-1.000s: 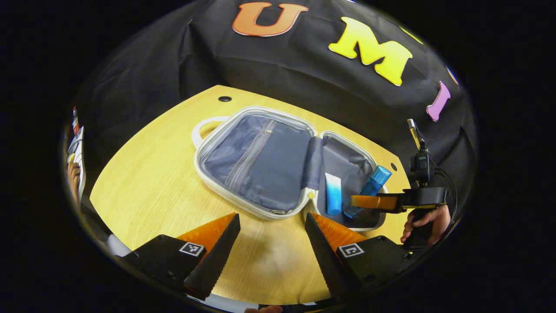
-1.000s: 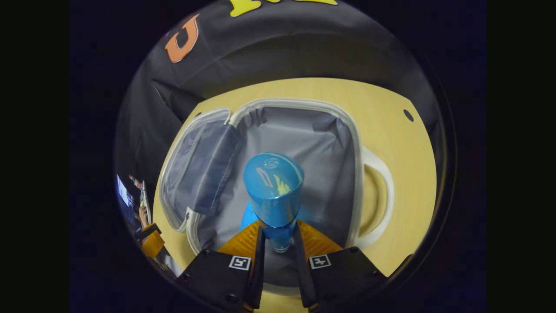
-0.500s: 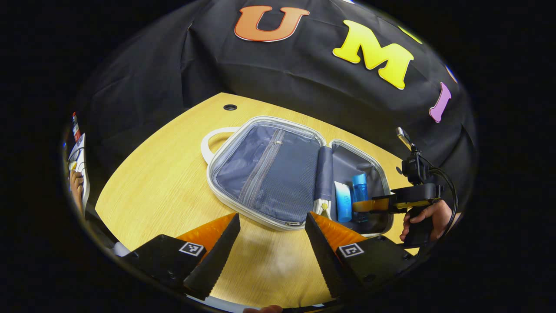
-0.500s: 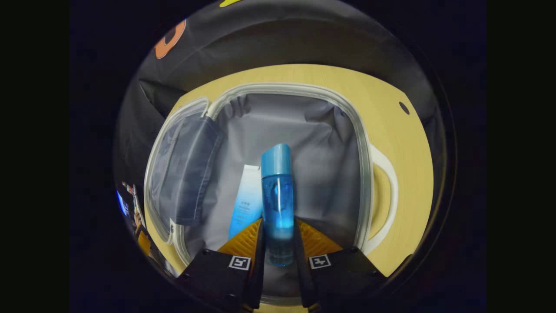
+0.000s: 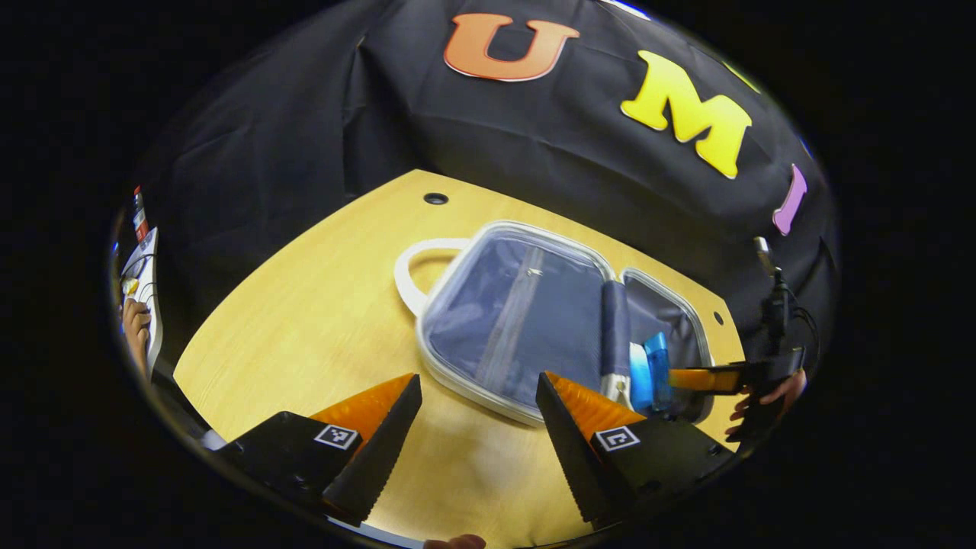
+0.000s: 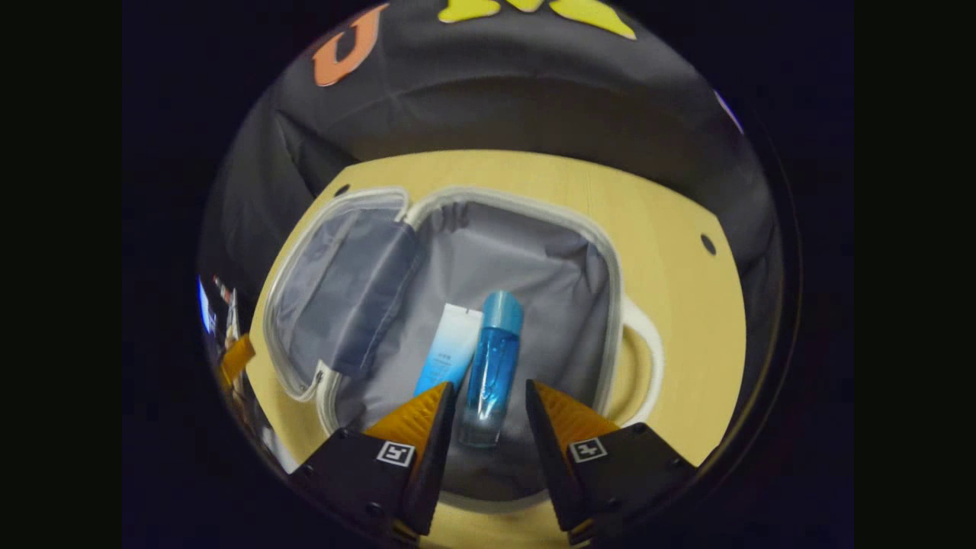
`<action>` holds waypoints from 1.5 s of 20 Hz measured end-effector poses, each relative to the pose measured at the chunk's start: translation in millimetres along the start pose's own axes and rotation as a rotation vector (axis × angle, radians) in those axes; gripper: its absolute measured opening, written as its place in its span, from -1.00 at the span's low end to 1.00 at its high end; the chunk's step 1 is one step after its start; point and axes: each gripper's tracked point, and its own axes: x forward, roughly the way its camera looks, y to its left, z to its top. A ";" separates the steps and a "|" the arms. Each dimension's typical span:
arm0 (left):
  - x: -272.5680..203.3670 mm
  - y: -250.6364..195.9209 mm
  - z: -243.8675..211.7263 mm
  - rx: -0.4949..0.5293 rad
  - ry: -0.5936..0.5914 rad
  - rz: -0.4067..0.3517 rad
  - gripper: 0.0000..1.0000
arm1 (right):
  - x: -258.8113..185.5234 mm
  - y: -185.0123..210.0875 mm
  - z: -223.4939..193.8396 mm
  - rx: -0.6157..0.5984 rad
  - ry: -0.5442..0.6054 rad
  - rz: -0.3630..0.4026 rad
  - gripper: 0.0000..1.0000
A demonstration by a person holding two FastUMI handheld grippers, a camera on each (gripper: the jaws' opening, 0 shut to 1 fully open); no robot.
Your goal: First open the suitcase, pack the skin care products into it, and then close the suitcase.
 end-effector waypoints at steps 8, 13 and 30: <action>69.6 68.7 64.1 -0.235 -0.071 -0.102 0.94 | -101.0 -19.4 -2.8 -0.099 -0.151 0.065 0.44; 129.4 81.8 75.5 -0.256 -0.011 -0.107 0.86 | -128.6 -47.1 -17.5 -0.058 -0.152 0.029 0.44; 161.8 63.7 75.1 -0.280 0.092 -0.048 -0.53 | -152.7 -58.5 -30.8 -0.001 -0.190 0.042 0.43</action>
